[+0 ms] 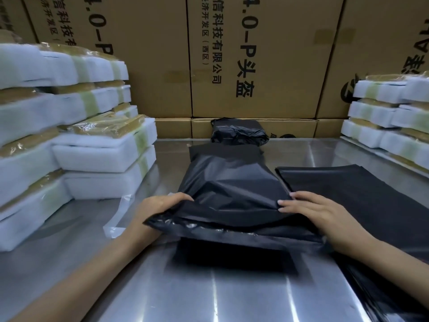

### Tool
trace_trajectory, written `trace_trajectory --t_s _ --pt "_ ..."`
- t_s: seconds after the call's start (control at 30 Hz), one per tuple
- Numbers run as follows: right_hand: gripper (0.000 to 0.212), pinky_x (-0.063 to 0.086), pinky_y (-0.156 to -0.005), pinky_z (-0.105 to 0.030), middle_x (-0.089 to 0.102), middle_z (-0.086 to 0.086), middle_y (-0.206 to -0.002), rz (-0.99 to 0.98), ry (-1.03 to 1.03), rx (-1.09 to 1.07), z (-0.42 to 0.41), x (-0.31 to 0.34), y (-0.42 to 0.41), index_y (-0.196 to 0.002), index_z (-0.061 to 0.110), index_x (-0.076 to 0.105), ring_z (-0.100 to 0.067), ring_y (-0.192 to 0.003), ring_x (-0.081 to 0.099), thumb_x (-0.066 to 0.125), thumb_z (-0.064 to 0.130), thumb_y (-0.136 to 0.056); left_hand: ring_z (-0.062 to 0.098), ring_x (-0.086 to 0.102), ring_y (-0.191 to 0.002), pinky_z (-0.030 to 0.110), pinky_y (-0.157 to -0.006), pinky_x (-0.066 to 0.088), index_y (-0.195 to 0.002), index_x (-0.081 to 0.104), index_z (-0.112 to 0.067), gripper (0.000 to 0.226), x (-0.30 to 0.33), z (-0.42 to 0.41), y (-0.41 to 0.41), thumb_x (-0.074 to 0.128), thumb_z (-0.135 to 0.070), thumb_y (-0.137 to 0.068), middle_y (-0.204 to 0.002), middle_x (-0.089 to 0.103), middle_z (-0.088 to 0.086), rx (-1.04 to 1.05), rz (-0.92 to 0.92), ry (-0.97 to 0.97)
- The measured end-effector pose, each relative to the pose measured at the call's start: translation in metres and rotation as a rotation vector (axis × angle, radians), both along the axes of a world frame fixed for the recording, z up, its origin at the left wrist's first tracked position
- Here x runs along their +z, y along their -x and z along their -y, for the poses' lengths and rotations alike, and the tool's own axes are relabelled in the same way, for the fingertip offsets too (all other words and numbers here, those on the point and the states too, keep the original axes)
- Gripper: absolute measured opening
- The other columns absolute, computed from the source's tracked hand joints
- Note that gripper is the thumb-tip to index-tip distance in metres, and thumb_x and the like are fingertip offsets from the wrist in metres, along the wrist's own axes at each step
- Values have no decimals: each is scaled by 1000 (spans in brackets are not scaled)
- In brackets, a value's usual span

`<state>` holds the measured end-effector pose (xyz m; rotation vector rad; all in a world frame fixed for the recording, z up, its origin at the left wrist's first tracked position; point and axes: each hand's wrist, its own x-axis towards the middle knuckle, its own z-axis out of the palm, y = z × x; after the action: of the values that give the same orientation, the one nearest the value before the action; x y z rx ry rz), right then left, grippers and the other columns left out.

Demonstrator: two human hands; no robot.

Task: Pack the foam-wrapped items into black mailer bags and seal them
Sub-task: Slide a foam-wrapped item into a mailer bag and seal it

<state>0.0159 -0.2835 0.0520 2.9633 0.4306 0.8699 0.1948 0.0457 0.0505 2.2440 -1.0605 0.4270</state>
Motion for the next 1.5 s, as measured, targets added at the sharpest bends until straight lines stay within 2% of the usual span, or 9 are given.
trace_trajectory --t_s 0.17,0.23,0.47,0.57,0.77,0.97,1.1,1.27,1.5 --pt "11 38 -60 -11 60 26 -71 172 -515 22 -20 -4 -9 -80 37 59 3 -67 57 56 32 -89 1 61 -73 15 -63 43 -87 66 -14 24 -15 -2 -5 50 3 -91 -78 67 8 128 -248 298" --pt "39 26 -47 -13 49 17 -49 242 -685 -13 -25 -6 -17 -63 34 44 3 -45 44 39 50 -98 -1 52 -53 10 -51 40 -70 58 -31 44 -10 4 2 44 2 -95 -58 58 -8 60 -281 473" --pt "28 40 -55 -19 65 10 -73 291 -1081 14 -43 -6 -28 -76 28 59 1 -63 56 41 41 -94 5 41 -47 24 -50 30 -54 45 -10 56 -3 20 8 39 -55 -88 -47 49 -9 117 -437 596" --pt "25 42 -60 -11 66 20 -79 294 -1109 -37 -46 -7 -28 -82 37 61 6 -71 58 40 46 -93 16 51 -63 27 -58 35 -70 54 -6 72 -2 20 11 24 -71 -78 -66 54 11 149 -573 477" --pt "12 42 -67 -1 64 36 -93 280 -1008 -83 -45 3 -14 -94 51 57 17 -88 58 46 49 -88 16 37 -55 29 -56 26 -60 29 -16 60 2 21 17 19 -74 -75 -58 36 6 204 -582 410" --pt "23 49 -68 -7 65 26 -95 388 -1127 46 -57 24 -6 -97 41 55 7 -89 61 60 48 -76 12 60 -74 28 -71 44 -78 61 -6 78 7 17 17 31 -78 -74 -75 63 -1 157 -594 547" --pt "15 47 -63 -7 60 27 -85 504 -1067 39 -64 42 -5 -91 40 52 4 -80 59 59 47 -80 -7 48 -54 7 -51 36 -60 55 -25 48 28 17 22 40 -66 -81 -54 51 -20 132 -389 752" --pt "14 43 -65 -6 59 25 -80 587 -1020 3 -64 53 -12 -84 44 53 4 -76 56 60 33 -90 -4 47 -59 8 -54 37 -75 57 -17 28 45 20 21 53 -36 -94 -65 54 -12 105 -211 865" --pt "14 41 -64 -5 61 23 -78 516 -1072 -159 -50 58 -48 -81 37 56 8 -77 56 61 31 -92 4 53 -64 20 -58 39 -71 63 -21 30 47 31 -7 57 -42 -91 -67 60 -11 289 -227 788"
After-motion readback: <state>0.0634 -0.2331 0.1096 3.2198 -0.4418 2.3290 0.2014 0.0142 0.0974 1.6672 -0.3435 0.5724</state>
